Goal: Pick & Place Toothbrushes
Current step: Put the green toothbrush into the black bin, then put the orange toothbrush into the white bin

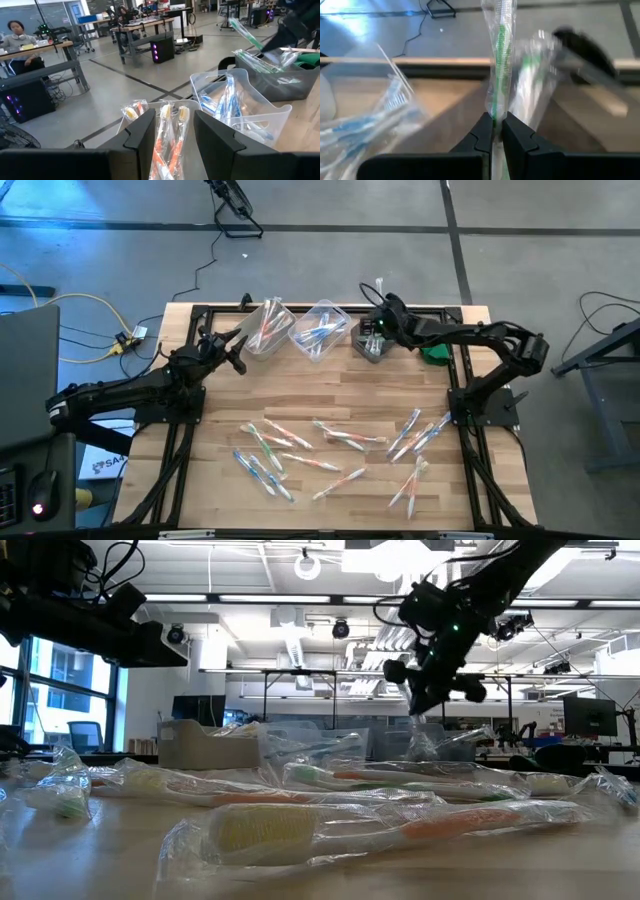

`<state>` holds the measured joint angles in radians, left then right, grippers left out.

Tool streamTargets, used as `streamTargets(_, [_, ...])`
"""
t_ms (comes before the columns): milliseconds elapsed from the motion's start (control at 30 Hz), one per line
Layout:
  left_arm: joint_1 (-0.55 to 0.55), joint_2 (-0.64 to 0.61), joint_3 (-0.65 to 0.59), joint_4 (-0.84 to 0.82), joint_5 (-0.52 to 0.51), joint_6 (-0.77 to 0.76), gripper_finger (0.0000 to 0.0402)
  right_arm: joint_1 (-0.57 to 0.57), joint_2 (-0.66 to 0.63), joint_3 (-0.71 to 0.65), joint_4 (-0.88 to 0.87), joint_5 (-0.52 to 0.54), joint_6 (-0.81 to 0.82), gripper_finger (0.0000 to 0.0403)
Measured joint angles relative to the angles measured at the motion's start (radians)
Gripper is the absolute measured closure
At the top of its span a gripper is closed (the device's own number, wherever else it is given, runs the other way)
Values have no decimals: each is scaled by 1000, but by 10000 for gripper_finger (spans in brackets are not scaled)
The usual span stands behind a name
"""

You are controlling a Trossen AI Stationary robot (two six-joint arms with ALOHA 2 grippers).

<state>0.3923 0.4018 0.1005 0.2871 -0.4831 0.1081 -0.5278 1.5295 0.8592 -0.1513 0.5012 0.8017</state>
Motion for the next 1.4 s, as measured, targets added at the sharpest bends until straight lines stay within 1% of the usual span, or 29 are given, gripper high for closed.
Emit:
streamTargets(167, [0,0,0,0,0,0,270,30,0,-51,-4,-6,88,388])
streamTargets(367, [0,0,0,-1,0,0,270,50,0,-51,-10,-59,98,388])
streamTargets(600, [0,0,0,-2,0,0,270,50,0,-51,-119,-96,152,387])
streamTargets(667, [0,0,0,-2,0,0,270,50,0,-51,-133,-117,146,376])
streamTargets(733, [0,0,0,-2,0,0,270,50,0,-51,-132,-135,114,356])
streamTargets(967, [0,0,0,-2,0,-1,270,50,0,-51,-124,-135,40,264])
streamTargets(1067, [0,0,0,-2,0,-5,270,43,-37,-51,-125,-135,15,233])
streamTargets(1167, [0,0,0,-2,0,-8,270,34,-104,-39,-129,-133,-30,223])
streamTargets(1267, [0,0,0,-1,0,-8,270,22,-188,-35,-133,-137,-111,225])
streamTargets(1400, [0,0,0,-1,0,-8,270,21,-302,-33,-121,-195,-266,236])
